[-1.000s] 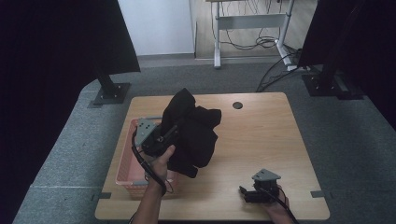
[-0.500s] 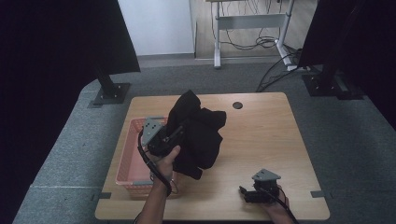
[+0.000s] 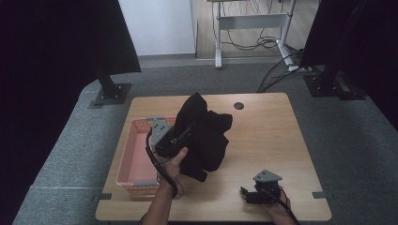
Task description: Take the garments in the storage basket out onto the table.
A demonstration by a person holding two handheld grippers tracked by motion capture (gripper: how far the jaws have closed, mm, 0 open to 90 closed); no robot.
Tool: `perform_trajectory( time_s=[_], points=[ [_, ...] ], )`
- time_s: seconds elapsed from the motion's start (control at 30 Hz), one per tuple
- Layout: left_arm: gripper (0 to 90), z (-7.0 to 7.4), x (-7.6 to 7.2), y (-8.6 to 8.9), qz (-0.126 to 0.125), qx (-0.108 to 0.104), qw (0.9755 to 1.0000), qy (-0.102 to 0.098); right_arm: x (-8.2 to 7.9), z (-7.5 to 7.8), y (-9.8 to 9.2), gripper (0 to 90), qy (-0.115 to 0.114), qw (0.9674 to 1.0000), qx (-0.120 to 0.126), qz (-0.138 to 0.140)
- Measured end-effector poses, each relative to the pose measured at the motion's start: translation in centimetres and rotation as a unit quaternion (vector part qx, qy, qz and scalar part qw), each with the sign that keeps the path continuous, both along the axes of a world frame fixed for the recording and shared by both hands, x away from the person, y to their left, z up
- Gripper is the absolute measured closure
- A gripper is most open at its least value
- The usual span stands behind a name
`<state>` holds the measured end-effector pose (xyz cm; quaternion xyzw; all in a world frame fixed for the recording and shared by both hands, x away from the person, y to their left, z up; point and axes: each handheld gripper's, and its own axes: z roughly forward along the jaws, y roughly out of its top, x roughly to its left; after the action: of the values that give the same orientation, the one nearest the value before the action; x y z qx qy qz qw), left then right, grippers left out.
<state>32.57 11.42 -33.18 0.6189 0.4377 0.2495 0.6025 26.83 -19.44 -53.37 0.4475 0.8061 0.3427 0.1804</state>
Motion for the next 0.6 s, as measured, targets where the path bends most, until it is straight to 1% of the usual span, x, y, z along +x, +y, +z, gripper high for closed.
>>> perform_trajectory(
  time_s=[0.3, 0.6],
  points=[
    [66.4, -0.7, 0.2, -1.0, -0.004, 0.002, 0.9999, 0.009, 0.0, 0.0, 0.0, 11.0, 0.001, 1.0, 0.001, -0.001],
    [66.3, -2.4, 0.9, -2.4, -0.007, 0.006, 0.9995, 0.031, 0.0, 0.0, 0.0, 11.1, 0.0, 1.0, 0.0, -0.002]
  ],
)
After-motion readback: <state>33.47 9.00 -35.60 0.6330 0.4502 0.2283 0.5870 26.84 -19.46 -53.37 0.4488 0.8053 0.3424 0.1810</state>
